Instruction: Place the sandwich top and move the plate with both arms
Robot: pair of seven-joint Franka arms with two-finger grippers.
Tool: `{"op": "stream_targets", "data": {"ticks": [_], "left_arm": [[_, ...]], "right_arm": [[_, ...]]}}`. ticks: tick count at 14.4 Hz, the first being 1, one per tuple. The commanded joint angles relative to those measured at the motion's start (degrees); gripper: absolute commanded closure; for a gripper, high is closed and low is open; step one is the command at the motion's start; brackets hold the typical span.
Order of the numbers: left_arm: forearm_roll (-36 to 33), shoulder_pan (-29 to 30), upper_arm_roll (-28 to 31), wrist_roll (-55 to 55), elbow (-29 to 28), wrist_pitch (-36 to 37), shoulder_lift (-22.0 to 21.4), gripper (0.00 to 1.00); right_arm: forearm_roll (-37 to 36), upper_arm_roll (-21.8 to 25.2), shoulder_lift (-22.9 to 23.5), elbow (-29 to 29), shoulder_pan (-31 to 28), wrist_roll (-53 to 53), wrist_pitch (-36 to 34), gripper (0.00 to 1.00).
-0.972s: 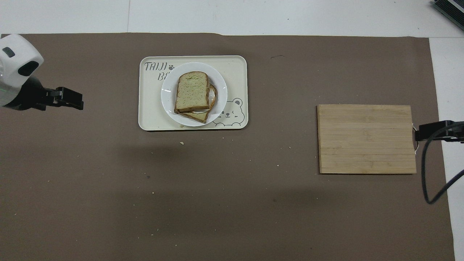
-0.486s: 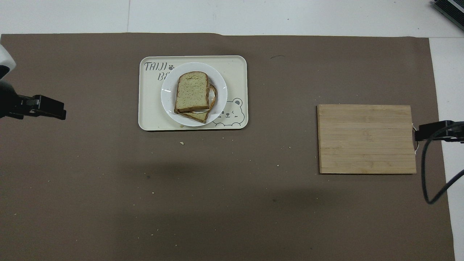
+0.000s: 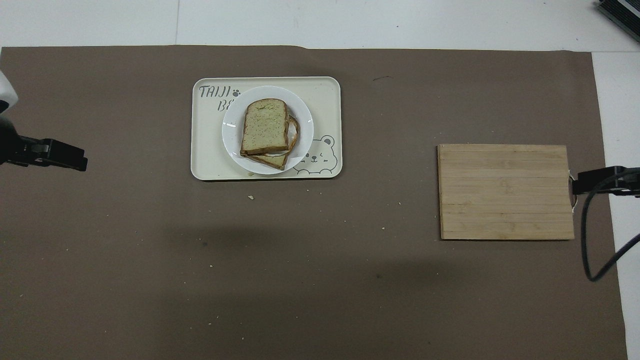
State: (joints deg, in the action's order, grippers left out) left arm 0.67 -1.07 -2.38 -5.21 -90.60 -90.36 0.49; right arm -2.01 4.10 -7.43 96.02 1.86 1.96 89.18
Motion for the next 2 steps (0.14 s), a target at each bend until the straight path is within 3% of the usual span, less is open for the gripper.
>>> {"op": "stream_targets", "data": {"ticks": [1,2], "left_arm": [[-0.9,0.5,-0.2,-0.5,-1.2,0.4,-1.3,0.00],[-0.9,0.5,-0.2,-0.7,-1.3,0.4,-1.3,0.00]], "right_arm": [[-0.3,-0.5,-1.0,1.0,-0.7,-1.0,0.6,0.00],[-0.3,-0.5,-1.0,1.0,-0.7,-1.0,0.6,0.00]]}}
